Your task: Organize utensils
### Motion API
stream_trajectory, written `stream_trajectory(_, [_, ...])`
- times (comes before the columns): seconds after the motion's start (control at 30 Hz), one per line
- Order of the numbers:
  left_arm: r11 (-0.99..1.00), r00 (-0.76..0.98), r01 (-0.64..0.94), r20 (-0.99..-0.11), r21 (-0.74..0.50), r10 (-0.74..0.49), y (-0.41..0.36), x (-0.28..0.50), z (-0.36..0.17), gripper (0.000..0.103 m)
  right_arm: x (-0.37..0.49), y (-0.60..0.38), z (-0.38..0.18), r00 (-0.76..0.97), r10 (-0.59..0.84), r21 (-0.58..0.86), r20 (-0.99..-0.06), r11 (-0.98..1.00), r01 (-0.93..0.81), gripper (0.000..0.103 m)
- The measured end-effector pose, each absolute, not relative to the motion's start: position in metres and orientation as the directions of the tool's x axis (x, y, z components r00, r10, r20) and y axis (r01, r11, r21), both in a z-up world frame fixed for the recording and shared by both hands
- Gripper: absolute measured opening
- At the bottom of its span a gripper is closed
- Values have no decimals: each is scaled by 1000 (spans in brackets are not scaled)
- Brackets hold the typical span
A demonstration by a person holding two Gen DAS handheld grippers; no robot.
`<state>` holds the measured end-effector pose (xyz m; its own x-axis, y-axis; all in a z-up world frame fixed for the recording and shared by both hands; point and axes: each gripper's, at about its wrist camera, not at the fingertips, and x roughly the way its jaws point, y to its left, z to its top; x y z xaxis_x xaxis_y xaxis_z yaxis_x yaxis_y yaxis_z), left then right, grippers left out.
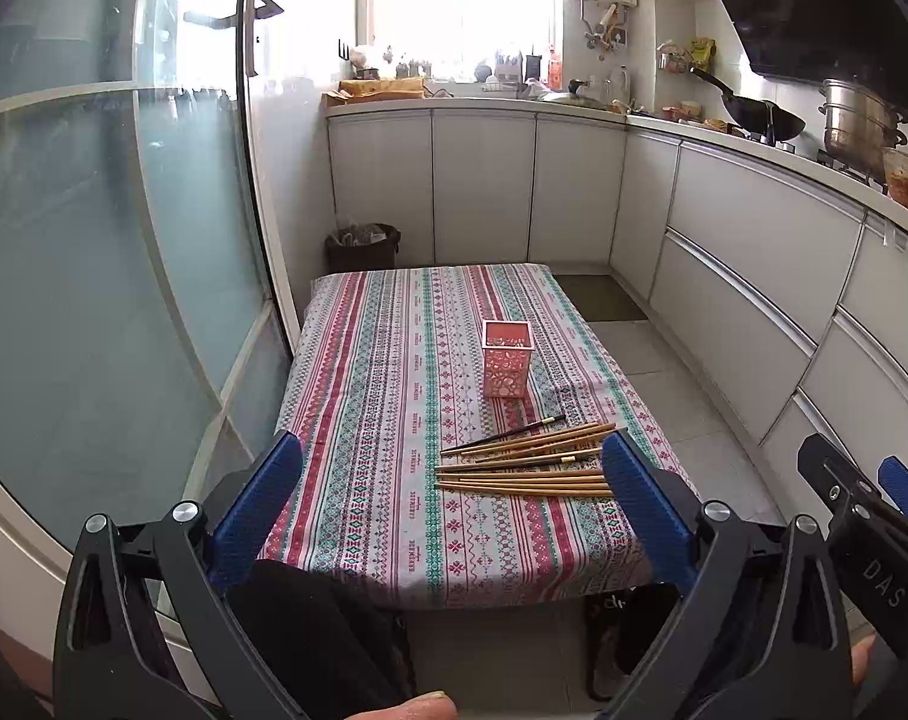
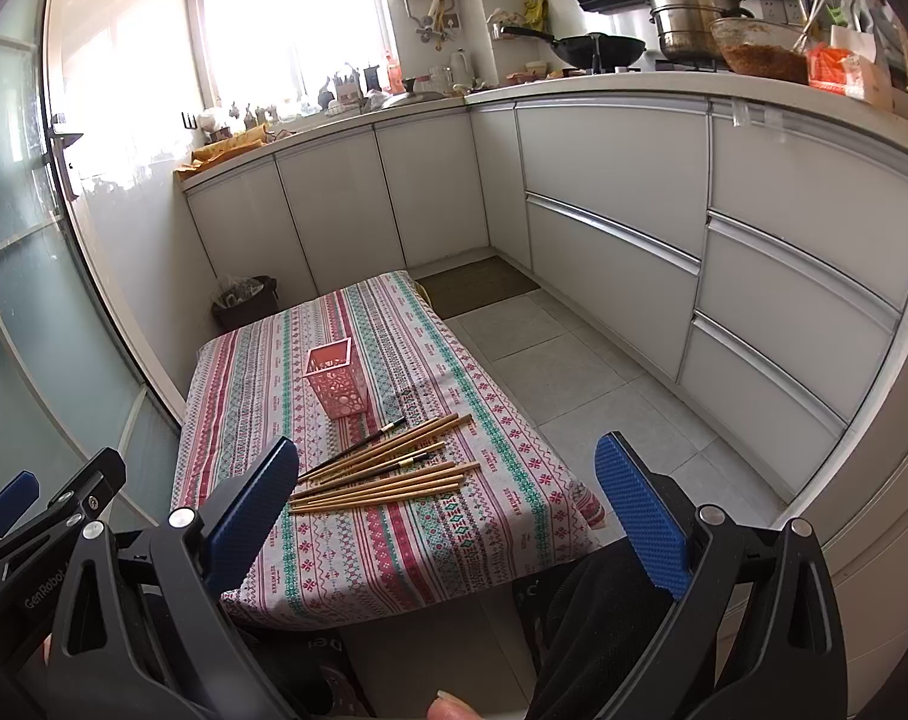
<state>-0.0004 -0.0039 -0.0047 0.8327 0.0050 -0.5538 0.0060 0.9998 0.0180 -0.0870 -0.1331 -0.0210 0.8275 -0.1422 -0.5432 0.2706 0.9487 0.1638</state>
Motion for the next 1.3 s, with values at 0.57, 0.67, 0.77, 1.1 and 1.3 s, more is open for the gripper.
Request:
stream_trajectory(0.57, [1000, 829, 6, -559, 14, 2, -1, 0, -8, 96, -87, -131, -20, 826, -144, 161, -544, 949, 272, 96])
stream_trajectory(0.67, [1000, 829, 6, -559, 14, 3, -1, 1, -7, 96, -90, -131, -21, 826, -145, 159, -544, 949, 272, 96])
stream_trajectory(0.77, [1000, 830, 6, -558, 14, 3, -1, 1, -7, 96, -90, -130, -20, 825, -149, 156, -545, 949, 274, 96])
stream_trajectory(1.1, [1000, 830, 9, -558, 14, 0, -2, -3, -12, 96, -92, -129, -19, 826, -149, 158, -544, 949, 274, 96])
stream_trajectory(1.3, [1000, 830, 6, -558, 12, 2, -1, -1, -8, 96, -91, -130, -20, 825, -148, 159, -545, 948, 275, 96])
